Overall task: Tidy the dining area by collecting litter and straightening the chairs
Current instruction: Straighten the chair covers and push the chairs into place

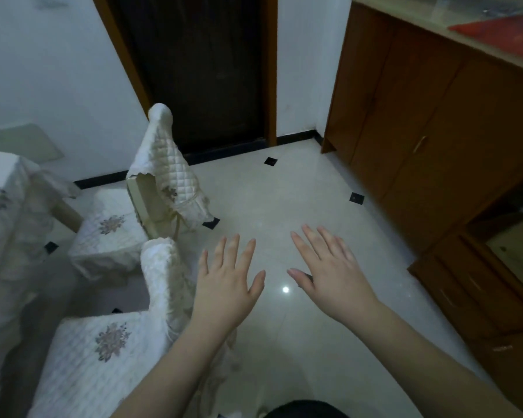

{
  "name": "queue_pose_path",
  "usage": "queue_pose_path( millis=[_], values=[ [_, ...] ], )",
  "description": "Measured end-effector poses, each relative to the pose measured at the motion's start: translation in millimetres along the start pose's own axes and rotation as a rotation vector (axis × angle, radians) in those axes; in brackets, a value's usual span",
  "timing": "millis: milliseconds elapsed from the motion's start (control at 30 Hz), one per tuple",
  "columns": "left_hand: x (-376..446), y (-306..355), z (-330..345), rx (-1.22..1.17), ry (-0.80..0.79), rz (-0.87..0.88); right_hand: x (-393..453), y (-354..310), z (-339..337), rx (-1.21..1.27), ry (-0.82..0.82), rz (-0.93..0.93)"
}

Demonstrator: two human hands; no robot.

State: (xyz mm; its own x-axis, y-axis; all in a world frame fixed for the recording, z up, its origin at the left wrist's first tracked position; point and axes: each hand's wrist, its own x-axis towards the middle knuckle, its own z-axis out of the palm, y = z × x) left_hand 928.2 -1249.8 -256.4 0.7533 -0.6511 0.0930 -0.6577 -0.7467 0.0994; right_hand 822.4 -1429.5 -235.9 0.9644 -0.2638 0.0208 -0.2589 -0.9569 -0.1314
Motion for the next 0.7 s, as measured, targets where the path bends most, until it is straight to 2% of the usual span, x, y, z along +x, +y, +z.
queue_pose_path(
  millis=[200,433,700],
  values=[
    [44.4,-10.4,21.7,0.009,-0.002,-0.199,80.7,31.0,14.4,0.019,-0.041,-0.176],
    [75.5,0.7,20.1,0.032,0.015,-0.529,166.8,50.2,11.5,0.048,-0.087,-0.451],
    [33.1,-12.4,18.9,0.084,0.046,-0.855,216.3,-16.4,30.8,0.119,-0.167,-0.793]
  ],
)
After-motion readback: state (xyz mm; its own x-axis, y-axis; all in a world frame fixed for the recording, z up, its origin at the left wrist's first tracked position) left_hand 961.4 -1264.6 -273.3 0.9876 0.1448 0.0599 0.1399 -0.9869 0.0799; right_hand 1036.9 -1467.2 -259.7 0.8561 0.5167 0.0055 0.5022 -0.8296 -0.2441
